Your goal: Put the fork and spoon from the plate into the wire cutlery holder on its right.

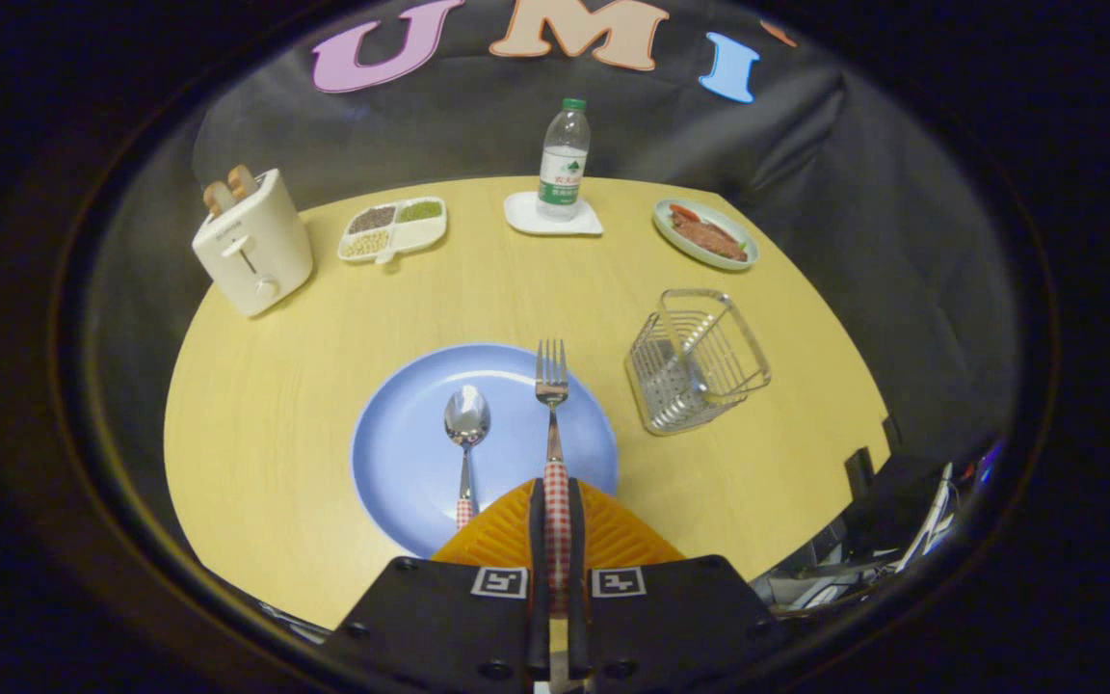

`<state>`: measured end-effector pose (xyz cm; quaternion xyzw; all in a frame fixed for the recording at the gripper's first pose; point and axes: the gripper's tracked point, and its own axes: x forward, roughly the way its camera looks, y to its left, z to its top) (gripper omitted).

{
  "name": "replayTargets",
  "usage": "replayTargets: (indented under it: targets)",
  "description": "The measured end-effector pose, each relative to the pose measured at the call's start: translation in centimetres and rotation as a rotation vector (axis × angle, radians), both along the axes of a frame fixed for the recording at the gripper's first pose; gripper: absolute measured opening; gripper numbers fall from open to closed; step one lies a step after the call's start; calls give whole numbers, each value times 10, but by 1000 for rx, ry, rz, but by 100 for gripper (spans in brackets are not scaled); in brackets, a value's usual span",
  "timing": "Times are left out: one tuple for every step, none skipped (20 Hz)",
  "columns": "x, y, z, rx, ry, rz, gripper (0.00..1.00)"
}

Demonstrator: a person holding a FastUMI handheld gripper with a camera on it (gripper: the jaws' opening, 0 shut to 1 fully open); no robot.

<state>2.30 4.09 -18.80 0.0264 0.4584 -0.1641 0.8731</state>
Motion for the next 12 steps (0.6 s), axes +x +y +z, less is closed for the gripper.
replayTargets:
  targets:
    - [1, -5, 15, 5, 5, -28, 10]
    - [4, -11, 28, 15, 16, -59, 10]
    - [5, -18, 41, 25, 31, -91, 10]
    - [4, -26, 53, 37, 57, -119, 10]
    - [3, -33, 63, 45, 88, -144, 10]
    - [2, -42, 72, 51, 125, -165, 10]
    - [0, -50, 79, 56, 166, -181, 10]
    - [-1, -58, 84, 60, 208, -197, 10]
    - [-3, -66, 86, 64, 252, -215, 10]
    - [-4, -75, 84, 71, 297, -233, 10]
    - [-5, -82, 81, 84, 344, -245, 10]
    - [-4, -86, 76, 94, 382, -248, 10]
